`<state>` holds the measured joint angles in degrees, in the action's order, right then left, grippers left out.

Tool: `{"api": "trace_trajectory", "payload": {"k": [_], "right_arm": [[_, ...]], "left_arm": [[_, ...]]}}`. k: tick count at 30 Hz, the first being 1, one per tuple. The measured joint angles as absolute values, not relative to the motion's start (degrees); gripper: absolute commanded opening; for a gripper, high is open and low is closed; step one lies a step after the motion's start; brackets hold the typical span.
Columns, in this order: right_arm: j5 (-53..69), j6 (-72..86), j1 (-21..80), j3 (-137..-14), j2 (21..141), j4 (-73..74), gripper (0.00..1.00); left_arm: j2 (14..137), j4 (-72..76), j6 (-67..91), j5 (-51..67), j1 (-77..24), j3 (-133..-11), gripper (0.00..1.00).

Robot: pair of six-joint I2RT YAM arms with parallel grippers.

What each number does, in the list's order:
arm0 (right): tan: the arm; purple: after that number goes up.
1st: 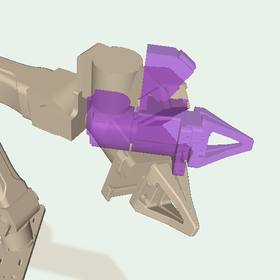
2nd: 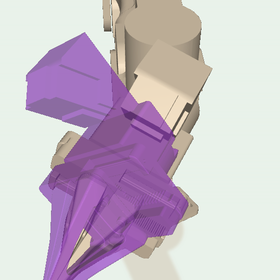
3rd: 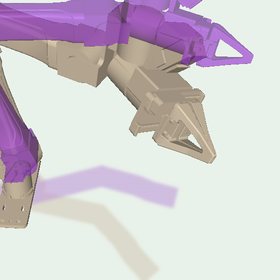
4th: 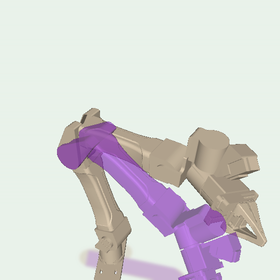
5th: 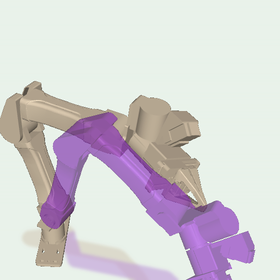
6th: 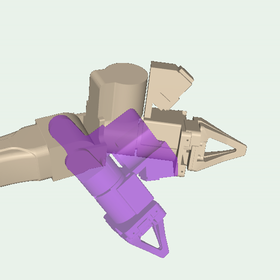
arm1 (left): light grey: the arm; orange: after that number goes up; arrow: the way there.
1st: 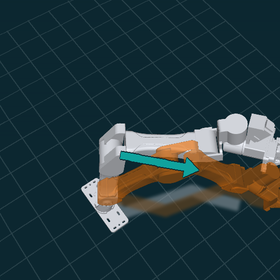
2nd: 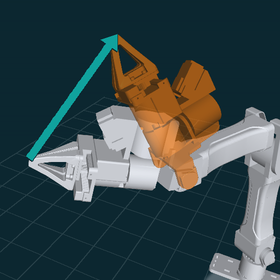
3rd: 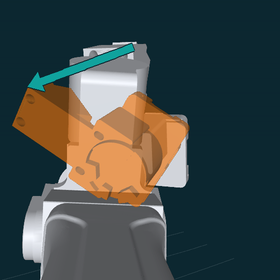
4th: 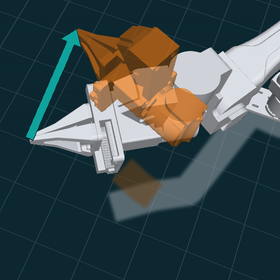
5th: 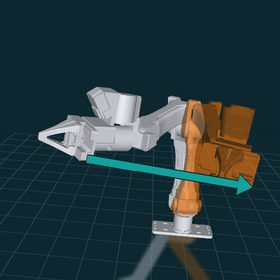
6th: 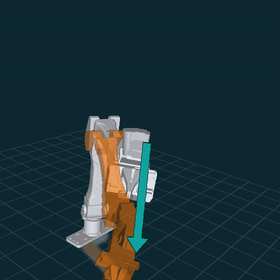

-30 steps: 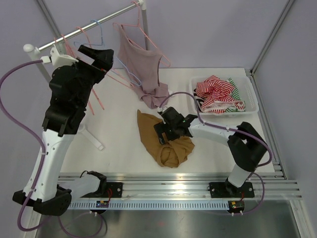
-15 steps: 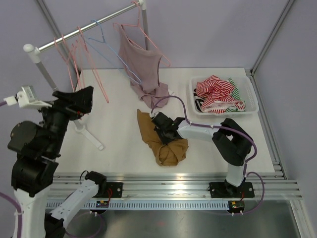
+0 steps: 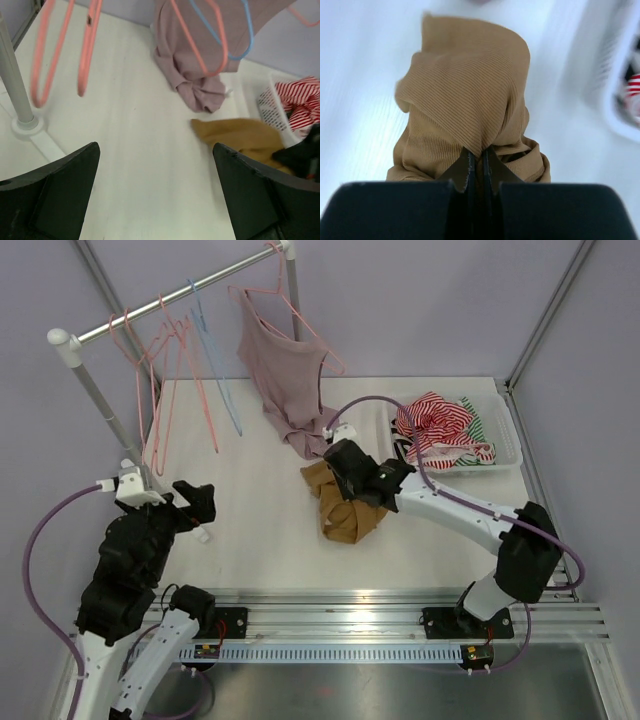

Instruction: Remove the tank top from the hanger

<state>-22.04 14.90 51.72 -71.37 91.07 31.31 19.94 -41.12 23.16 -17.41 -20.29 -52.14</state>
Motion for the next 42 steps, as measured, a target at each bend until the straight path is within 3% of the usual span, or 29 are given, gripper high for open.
{"api": "trace_trajectory", "payload": {"k": [5, 16, 26, 34, 40, 42], "right_arm": [[-28.6, 13.2, 47.8, -79.5, 87.1, 35.4, 0.00], [-35.9, 8.9, 30.9, -92.5, 86.1, 42.2, 0.00], [-20.1, 7.8, 10.5, -100.6, 95.8, 43.4, 0.00], [-12.2, 10.2, 7.7, -99.5, 113.7, 41.3, 0.00], [-9.1, 13.6, 7.7, -92.9, 118.0, 37.3, 0.00], [-8.9, 14.0, 7.6, -92.9, 117.5, 37.1, 0.08]], "left_arm": [[19.9, -41.2, 21.2, -16.7, -20.3, -45.4, 0.99], [23.6, -40.4, 19.5, -14.8, -20.3, -45.3, 0.99], [24.2, -40.2, 19.3, -13.5, -20.3, -45.3, 0.99], [24.6, -40.2, 19.3, -13.3, -20.3, -45.3, 0.99], [24.6, -40.2, 19.2, -13.1, -20.1, -45.3, 0.99], [24.6, -40.2, 19.3, -13.1, -20.1, -45.3, 0.99]]}}
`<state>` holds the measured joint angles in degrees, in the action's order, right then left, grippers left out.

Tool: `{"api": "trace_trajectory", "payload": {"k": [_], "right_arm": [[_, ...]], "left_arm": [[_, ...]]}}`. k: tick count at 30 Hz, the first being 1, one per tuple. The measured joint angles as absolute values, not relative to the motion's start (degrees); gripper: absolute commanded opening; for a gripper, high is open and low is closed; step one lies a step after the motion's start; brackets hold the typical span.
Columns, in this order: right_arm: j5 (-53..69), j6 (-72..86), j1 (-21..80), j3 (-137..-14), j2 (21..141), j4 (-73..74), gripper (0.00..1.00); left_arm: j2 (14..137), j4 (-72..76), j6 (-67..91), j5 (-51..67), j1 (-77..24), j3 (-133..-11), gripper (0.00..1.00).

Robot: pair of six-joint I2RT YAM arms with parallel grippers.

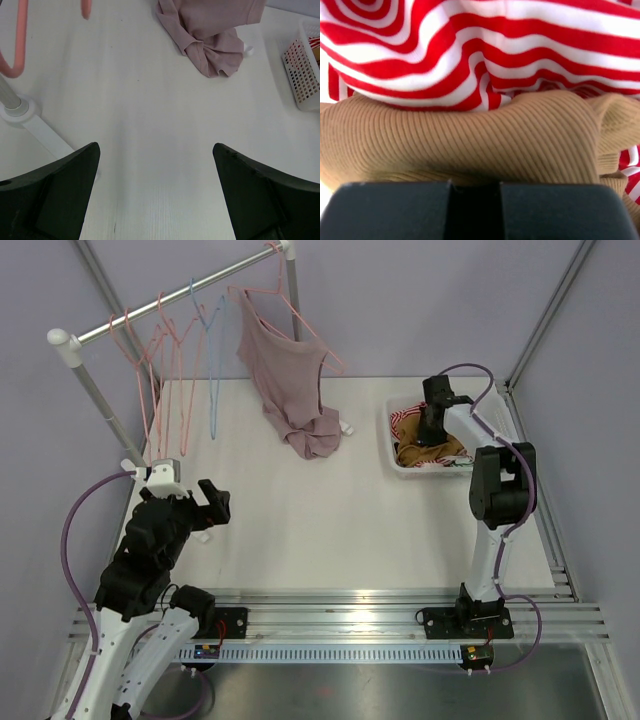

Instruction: Remove the tank top from the hanger

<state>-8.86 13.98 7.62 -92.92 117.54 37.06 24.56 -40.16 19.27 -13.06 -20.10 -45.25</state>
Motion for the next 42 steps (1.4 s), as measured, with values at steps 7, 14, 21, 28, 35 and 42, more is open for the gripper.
{"api": "trace_trajectory", "payload": {"k": [7, 14, 21, 28, 35, 42], "right_arm": [[-7.3, 15.4, 7.4, -93.0, 113.1, 37.8, 0.69], [-8.0, 15.2, 7.3, -96.3, 102.1, 41.2, 0.99], [-2.0, 16.6, 7.1, -88.2, 83.6, 36.4, 1.00], [19.0, 27.0, 7.1, -66.2, 62.4, 17.6, 0.99], [33.1, 35.1, 7.1, -58.4, 58.7, 11.1, 1.00], [38.0, 37.8, 7.1, -53.4, 48.1, 11.9, 0.99]], "left_arm": [[24.6, -40.3, 19.7, -13.1, -19.9, -45.3, 0.99], [28.6, -40.1, 22.2, -5.3, -19.9, -51.4, 0.99], [40.1, -32.1, 29.1, 4.3, -21.2, -63.6, 0.99], [56.6, -28.2, 32.6, -0.9, -31.6, -80.4, 0.99], [76.7, -27.5, 32.6, -11.0, -34.2, -100.6, 0.99], [93.0, -28.0, 30.4, -20.8, -34.2, -114.7, 0.99]]}}
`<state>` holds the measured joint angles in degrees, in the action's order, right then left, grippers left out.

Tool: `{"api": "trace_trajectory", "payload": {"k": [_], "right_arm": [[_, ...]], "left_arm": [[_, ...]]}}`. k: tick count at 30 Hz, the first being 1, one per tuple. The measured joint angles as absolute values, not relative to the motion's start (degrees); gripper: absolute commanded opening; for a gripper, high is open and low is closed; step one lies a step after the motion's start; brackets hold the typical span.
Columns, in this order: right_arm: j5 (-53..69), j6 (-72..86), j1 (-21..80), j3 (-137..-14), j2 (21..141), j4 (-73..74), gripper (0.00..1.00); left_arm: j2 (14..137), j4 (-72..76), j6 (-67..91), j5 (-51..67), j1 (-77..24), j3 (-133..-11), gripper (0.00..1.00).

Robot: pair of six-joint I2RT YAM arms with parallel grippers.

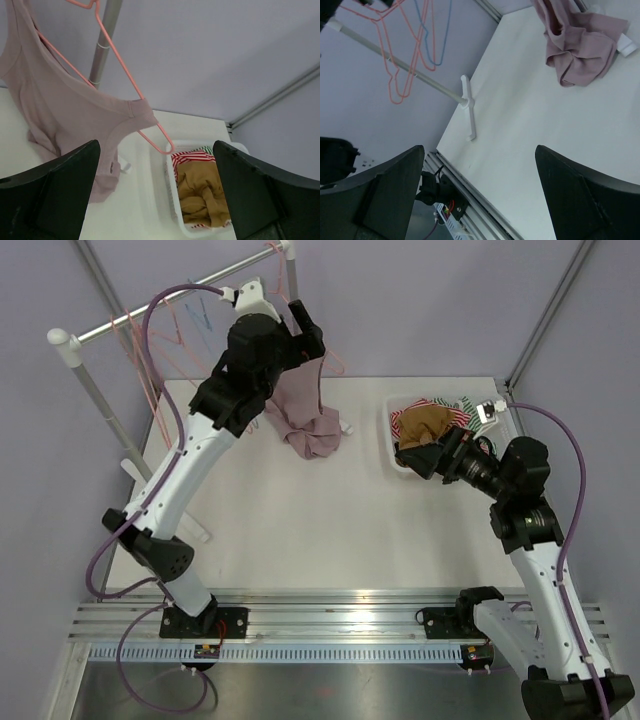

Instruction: Remove the tank top from the hanger

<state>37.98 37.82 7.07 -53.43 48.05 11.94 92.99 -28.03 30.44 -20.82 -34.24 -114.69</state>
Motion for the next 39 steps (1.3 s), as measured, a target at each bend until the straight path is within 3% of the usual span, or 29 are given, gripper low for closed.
{"api": "trace_trajectory", "payload": {"k": [9, 13, 18, 25, 26, 28, 30, 33, 39], "right_arm": [[40.2, 39.7, 7.1, -49.7, 39.3, 14.0, 0.99], [40.2, 39.7, 7.1, -49.5, 38.2, 16.4, 1.00], [41.2, 40.5, 7.1, -48.8, 37.6, 16.2, 0.99], [41.8, 41.5, 7.1, -46.5, 37.4, 16.3, 0.99], [41.8, 41.5, 7.1, -46.5, 37.5, 16.3, 1.00], [41.8, 41.5, 7.1, -46.5, 37.5, 16.3, 0.99], [41.8, 41.5, 7.1, -46.5, 37.5, 16.3, 0.99], [41.8, 41.3, 7.1, -46.5, 37.5, 16.4, 1.00], [41.7, 40.8, 7.1, -46.5, 37.5, 16.6, 0.99]], "left_arm": [[108.0, -27.9, 28.2, -28.7, -32.7, -127.7, 0.98], [113.9, -25.9, 27.8, -29.4, -30.7, -133.3, 0.93], [118.9, -24.0, 26.9, -31.7, -28.9, -136.4, 0.76], [120.6, -22.3, 26.1, -33.6, -27.4, -136.4, 0.33], [120.6, -22.0, 26.0, -33.7, -27.3, -136.4, 0.22], [120.6, -21.2, 26.0, -33.9, -27.2, -136.4, 0.20], [120.5, -20.1, 26.1, -34.1, -27.2, -136.0, 0.07], [119.6, -17.5, 27.1, -35.0, -27.1, -133.1, 0.00], [117.8, -16.6, 29.5, -37.1, -27.3, -130.7, 0.00]]}}
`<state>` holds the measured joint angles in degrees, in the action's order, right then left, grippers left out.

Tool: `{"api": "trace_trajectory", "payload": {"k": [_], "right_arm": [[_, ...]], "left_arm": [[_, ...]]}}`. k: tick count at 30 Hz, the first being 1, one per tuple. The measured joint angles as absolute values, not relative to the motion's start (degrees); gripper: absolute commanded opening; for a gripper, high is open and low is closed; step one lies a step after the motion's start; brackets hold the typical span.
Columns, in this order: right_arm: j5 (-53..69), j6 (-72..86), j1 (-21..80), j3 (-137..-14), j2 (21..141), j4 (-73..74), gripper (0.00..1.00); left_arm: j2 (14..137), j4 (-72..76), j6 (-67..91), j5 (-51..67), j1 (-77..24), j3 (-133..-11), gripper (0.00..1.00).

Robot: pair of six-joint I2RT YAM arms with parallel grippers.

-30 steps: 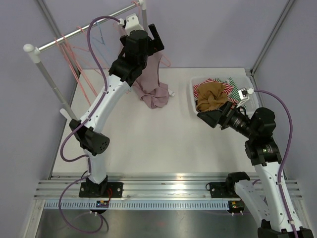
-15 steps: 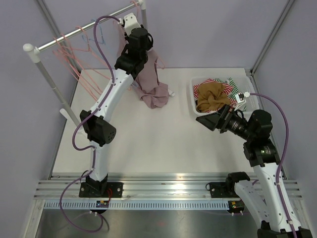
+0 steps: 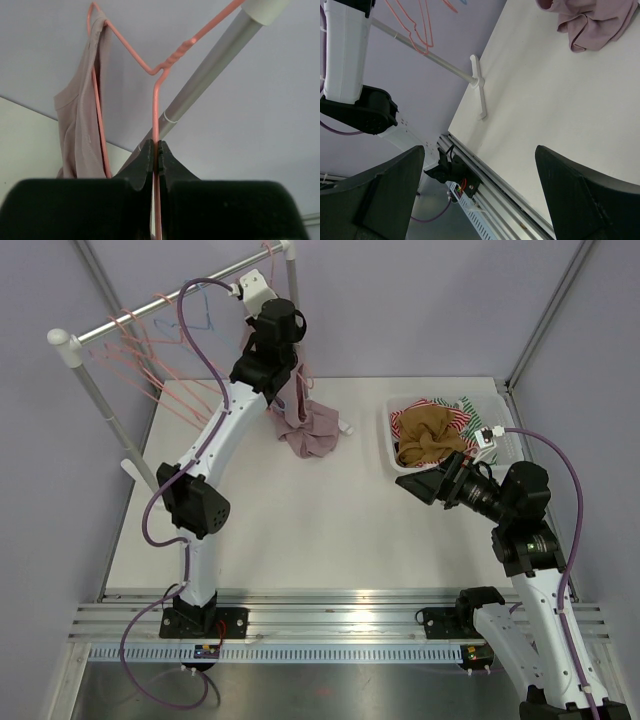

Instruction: Remove the tank top from the hanger

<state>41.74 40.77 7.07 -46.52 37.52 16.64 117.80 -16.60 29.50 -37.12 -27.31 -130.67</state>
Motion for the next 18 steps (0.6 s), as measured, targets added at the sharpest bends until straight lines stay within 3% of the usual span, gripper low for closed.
{"api": "trace_trajectory", "payload": {"k": [11, 18], "right_arm": [[41.7, 39.5, 7.1, -48.3, 37.3, 18.3, 0.99], [41.7, 39.2, 7.1, -48.4, 37.3, 18.4, 0.99]], "left_arm": [[116.3, -15.9, 28.4, -40.1, -30.5, -131.3, 0.00], [107.7, -14.2, 28.1, -40.5, -33.4, -126.2, 0.00]]}}
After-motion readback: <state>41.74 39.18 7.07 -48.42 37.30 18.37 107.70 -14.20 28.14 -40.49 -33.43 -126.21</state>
